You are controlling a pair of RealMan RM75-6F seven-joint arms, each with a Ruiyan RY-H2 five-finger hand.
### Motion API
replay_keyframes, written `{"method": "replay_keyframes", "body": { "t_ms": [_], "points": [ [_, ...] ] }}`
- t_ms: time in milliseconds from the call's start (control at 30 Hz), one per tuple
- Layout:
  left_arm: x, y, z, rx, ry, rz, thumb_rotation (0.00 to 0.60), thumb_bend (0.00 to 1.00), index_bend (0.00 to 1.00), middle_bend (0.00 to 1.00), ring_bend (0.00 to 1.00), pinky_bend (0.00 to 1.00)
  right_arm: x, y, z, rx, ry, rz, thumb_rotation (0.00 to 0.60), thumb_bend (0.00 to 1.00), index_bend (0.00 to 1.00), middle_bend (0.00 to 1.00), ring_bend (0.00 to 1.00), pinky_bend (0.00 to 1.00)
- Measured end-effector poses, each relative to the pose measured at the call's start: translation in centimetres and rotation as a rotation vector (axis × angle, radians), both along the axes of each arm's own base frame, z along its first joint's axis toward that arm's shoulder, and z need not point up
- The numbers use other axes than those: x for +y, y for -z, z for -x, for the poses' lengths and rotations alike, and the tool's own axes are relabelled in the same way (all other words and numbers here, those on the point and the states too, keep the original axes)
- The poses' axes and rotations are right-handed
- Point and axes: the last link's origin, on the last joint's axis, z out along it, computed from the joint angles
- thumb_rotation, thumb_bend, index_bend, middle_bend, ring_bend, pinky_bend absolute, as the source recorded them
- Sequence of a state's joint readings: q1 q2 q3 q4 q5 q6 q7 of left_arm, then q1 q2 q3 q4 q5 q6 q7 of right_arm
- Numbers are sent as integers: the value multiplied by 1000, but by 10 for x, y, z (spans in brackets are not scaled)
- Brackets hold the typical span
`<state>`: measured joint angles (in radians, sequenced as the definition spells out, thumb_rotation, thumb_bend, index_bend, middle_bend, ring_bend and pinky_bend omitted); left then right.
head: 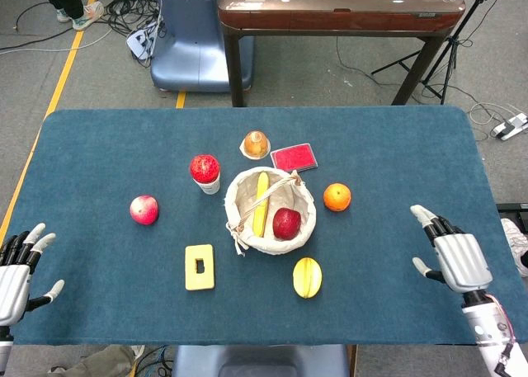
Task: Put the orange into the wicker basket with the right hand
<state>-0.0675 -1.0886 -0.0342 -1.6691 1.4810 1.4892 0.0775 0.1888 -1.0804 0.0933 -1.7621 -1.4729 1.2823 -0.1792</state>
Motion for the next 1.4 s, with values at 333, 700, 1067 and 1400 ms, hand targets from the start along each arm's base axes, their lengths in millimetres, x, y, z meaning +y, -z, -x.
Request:
{"method": "replay_keyframes", "body": {
  "t_ms": [333,700,1067,1400],
  "points": [
    [-5,-3,2,2,-14,-12,600,260,175,0,0,0,-74,42,-33,68,-8,-148,600,182,15,60,150,422],
    [-9,-6,3,2,-22,-16,600,260,175,0,0,0,-140,100,-56,124,10,-217,600,181,15,83,149,413],
    [-12,-7,4,5,-30,-21,600,260,175,0,0,0,-165,134,-63,157,19,-241,600,185,16,127,149,411],
    [-12,-7,4,12,-37,-18,600,260,175,0,0,0,-178,149,-61,162,42,-243,600,261,175,201,210,414]
  ]
}}
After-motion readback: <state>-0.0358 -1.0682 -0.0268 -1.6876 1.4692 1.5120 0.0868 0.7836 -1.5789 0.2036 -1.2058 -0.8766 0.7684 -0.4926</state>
